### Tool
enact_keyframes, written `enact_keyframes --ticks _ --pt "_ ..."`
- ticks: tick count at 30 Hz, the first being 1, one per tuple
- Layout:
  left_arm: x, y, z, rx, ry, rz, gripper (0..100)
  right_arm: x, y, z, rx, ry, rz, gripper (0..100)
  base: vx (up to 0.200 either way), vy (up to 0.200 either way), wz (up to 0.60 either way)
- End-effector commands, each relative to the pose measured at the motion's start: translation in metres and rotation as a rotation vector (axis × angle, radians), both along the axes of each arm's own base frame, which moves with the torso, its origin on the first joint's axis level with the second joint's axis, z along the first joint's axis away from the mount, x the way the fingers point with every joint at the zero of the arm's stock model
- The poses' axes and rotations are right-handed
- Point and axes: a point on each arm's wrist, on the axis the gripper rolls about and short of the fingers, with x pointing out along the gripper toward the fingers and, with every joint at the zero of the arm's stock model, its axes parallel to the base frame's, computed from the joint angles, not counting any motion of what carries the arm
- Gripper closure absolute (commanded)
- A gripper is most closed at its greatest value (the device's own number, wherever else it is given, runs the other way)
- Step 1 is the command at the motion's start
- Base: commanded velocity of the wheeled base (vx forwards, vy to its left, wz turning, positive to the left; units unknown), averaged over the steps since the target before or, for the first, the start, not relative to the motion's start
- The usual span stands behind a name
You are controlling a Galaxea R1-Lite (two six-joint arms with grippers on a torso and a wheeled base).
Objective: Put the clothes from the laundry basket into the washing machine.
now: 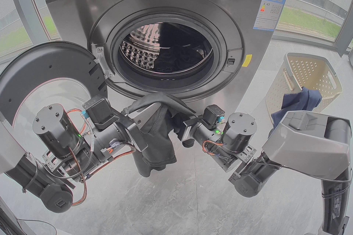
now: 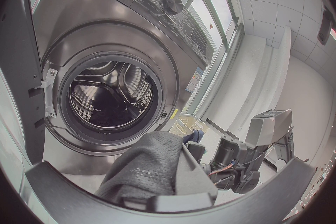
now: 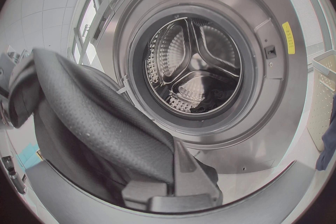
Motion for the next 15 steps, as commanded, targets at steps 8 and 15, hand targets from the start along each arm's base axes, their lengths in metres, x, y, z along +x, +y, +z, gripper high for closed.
enact_keyframes --ticks 8,15 --pt "0.008 -0.001 -0.012 0.025 0.033 0.013 100 -0.048 -0.040 0.046 -0.003 -0.002 0.044 100 0.000 0.000 0.00" --pt "0.015 -0.009 -0.014 0.025 0.028 -0.002 100 -0.071 -0.059 0.061 0.002 -0.007 0.108 100 0.000 0.000 0.00"
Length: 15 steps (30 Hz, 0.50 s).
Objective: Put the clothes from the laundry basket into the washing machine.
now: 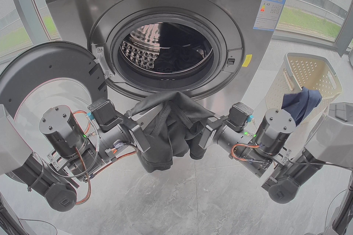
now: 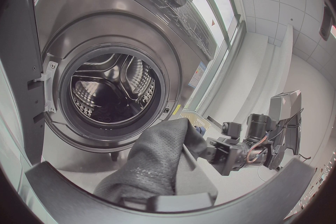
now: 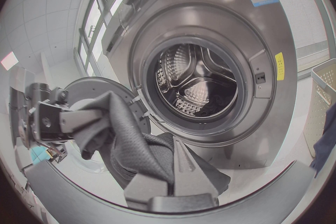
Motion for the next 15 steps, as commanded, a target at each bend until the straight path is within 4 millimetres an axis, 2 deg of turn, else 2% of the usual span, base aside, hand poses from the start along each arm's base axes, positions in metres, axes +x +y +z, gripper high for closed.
enact_keyframes --ticks 1,2,3,9,15 --pt "0.009 -0.009 -0.006 0.010 0.004 -0.010 100 -0.019 -0.015 0.023 0.035 -0.027 0.029 100 0.000 0.000 0.00" --pt "0.010 -0.010 -0.008 0.012 0.008 -0.010 100 -0.019 -0.016 0.023 0.041 -0.025 0.030 100 0.000 0.000 0.00" --pt "0.011 -0.010 -0.008 0.011 0.007 -0.010 0 -0.019 -0.016 0.024 0.044 -0.026 0.030 100 0.000 0.000 0.00" --pt "0.018 -0.016 -0.023 0.033 0.052 -0.019 0 -0.026 -0.022 0.033 0.082 -0.020 0.039 100 0.000 0.000 0.00" --pt "0.027 -0.022 -0.051 0.083 0.123 -0.020 0 -0.029 -0.026 0.042 0.096 -0.043 0.037 100 0.000 0.000 0.00"
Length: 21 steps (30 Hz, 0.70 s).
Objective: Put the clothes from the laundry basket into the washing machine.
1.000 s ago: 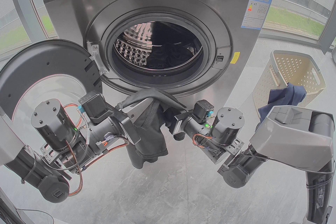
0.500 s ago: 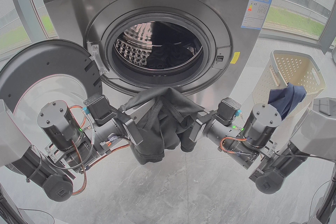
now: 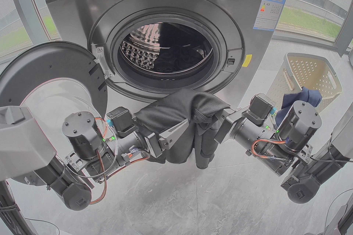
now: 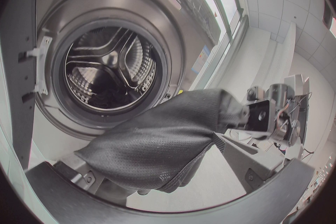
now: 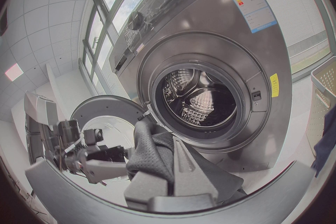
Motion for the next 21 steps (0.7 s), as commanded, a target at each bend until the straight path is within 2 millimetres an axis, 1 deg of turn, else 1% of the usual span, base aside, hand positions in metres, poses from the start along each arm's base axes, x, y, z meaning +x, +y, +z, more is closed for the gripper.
enact_keyframes --ticks 1,4,6,7,11,18,21 --pt "0.009 -0.006 -0.029 0.051 0.071 -0.001 0 -0.004 -0.004 0.010 0.019 -0.023 -0.002 100 0.000 0.000 0.00" --pt "0.013 -0.008 -0.042 0.076 0.102 0.000 0 -0.004 -0.003 0.011 0.021 -0.028 -0.003 100 0.000 0.000 0.00" --pt "0.013 -0.008 -0.043 0.078 0.103 0.000 0 -0.004 -0.003 0.011 0.021 -0.028 -0.003 100 0.000 0.000 0.00" --pt "0.019 -0.008 -0.053 0.095 0.119 0.011 0 -0.003 -0.003 0.011 0.022 -0.029 -0.003 100 0.000 0.000 0.00" --pt "0.023 -0.008 -0.060 0.106 0.133 0.017 0 -0.002 -0.003 0.012 0.024 -0.031 -0.006 100 0.000 0.000 0.00" --pt "0.027 -0.005 -0.066 0.137 0.123 0.036 0 -0.003 -0.003 0.012 0.026 -0.032 -0.006 100 0.000 0.000 0.00" --pt "0.033 -0.004 -0.074 0.155 0.127 0.045 0 -0.003 -0.003 0.012 0.025 -0.031 -0.006 100 0.000 0.000 0.00"
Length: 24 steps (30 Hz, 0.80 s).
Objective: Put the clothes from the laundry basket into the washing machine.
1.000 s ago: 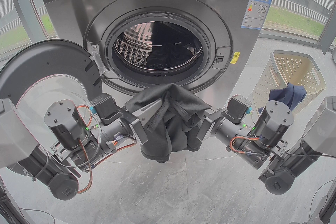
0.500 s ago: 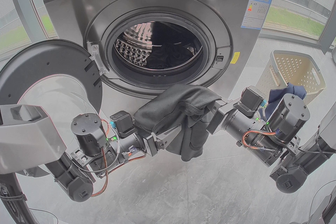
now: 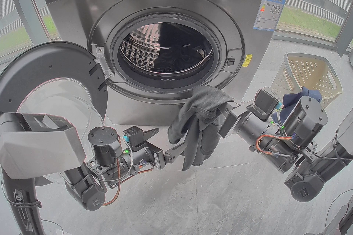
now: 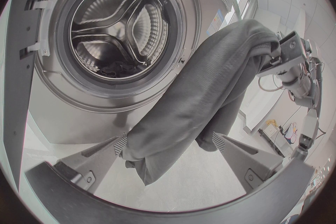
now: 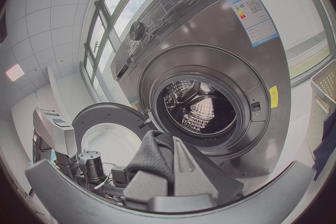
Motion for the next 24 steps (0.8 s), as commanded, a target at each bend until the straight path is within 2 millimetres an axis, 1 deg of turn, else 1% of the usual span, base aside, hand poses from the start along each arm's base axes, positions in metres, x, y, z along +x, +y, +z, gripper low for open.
enact_keyframes --ticks 1,5,14,18,21,24 --pt "0.007 0.000 -0.014 0.020 0.020 0.010 0 0.000 0.000 0.000 0.001 -0.001 0.001 100 0.000 0.000 0.00" --pt "0.013 -0.001 -0.019 0.023 0.024 0.018 0 0.000 0.000 0.000 0.000 0.000 0.001 100 0.000 0.000 0.00" --pt "0.016 -0.003 -0.027 0.040 0.026 0.015 0 0.000 0.001 -0.002 -0.003 0.004 0.001 100 0.000 0.000 0.00" --pt "0.020 -0.007 -0.033 0.043 0.029 0.011 0 0.000 0.002 -0.003 -0.003 0.006 0.004 100 0.000 0.000 0.00" --pt "0.034 -0.013 -0.040 0.045 0.001 0.022 0 -0.001 0.003 -0.003 -0.002 0.007 0.007 100 0.000 0.000 0.00" --pt "0.042 -0.015 -0.042 0.039 -0.017 0.030 0 -0.002 0.004 -0.004 -0.005 0.010 0.010 100 0.000 0.000 0.00"
